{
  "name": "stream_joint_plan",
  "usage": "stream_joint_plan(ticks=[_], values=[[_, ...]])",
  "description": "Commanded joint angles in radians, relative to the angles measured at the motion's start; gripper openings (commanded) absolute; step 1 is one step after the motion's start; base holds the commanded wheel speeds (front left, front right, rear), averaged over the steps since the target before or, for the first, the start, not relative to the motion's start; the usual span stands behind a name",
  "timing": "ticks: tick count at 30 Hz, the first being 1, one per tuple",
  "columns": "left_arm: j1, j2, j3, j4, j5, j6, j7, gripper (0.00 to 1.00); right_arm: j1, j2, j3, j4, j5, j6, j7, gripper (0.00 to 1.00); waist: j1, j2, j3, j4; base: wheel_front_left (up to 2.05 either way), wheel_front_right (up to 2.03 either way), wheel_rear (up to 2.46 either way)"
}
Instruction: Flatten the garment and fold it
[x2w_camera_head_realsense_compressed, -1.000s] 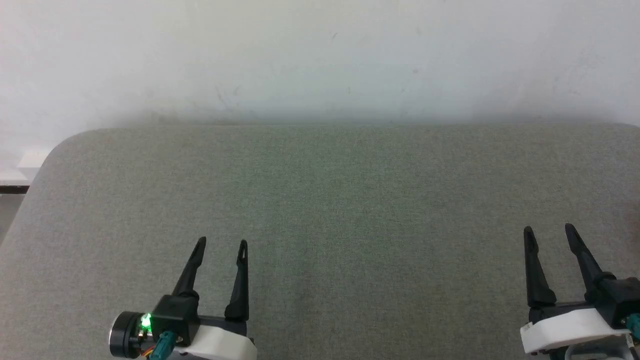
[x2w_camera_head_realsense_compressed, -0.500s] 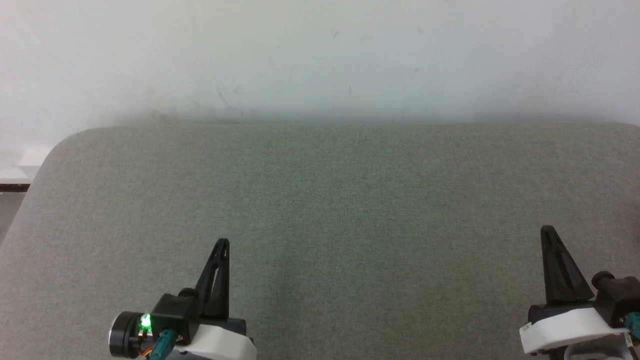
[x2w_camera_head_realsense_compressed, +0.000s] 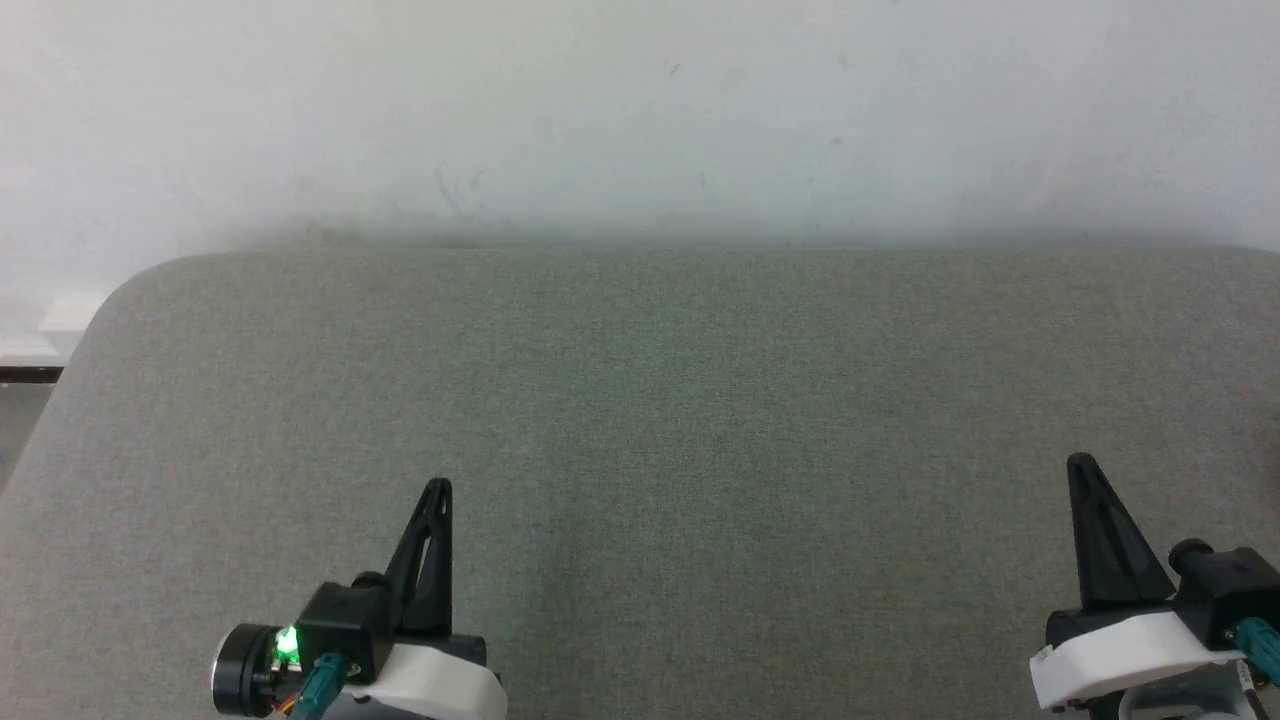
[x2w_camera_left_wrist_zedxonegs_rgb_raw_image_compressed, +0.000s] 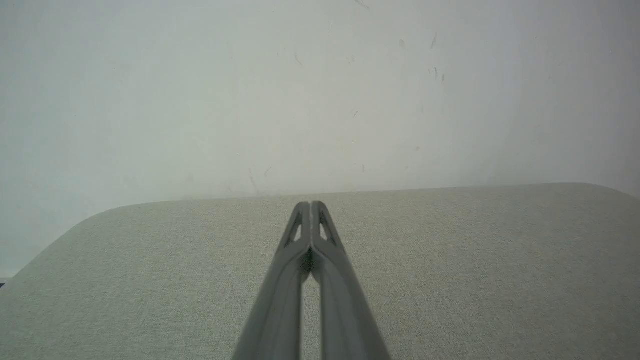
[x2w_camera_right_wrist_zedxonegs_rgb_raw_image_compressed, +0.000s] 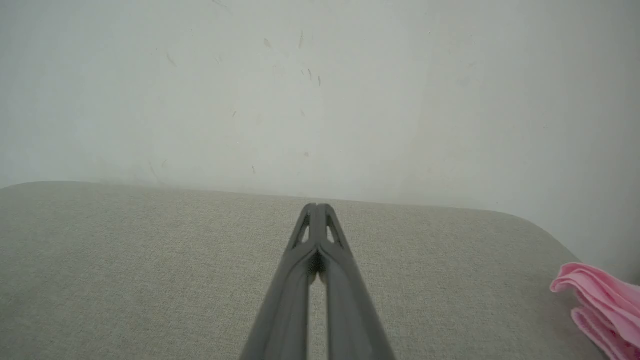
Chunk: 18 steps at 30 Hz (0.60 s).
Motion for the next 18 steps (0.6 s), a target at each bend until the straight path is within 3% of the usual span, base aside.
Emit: stream_joint_plan(ticks=[1, 18], values=[[-0.009, -0.002, 0.009, -0.003, 0.008, -0.006, 0.005, 0.0, -0.01, 0.001, 0.004, -0.006, -0.006, 0.0, 0.005, 0.0, 0.0, 0.0, 0.0, 0.0, 0.0, 0.0, 0.0], [-0.017, -0.006, 0.027, -0.006, 0.016, -0.011, 0.04, 0.0, -0.019, 0.002, 0.02, -0.012, -0.012, -0.001, 0.039, 0.0, 0.0, 0.0, -0.001, 0.004, 0.0, 0.0, 0.0]])
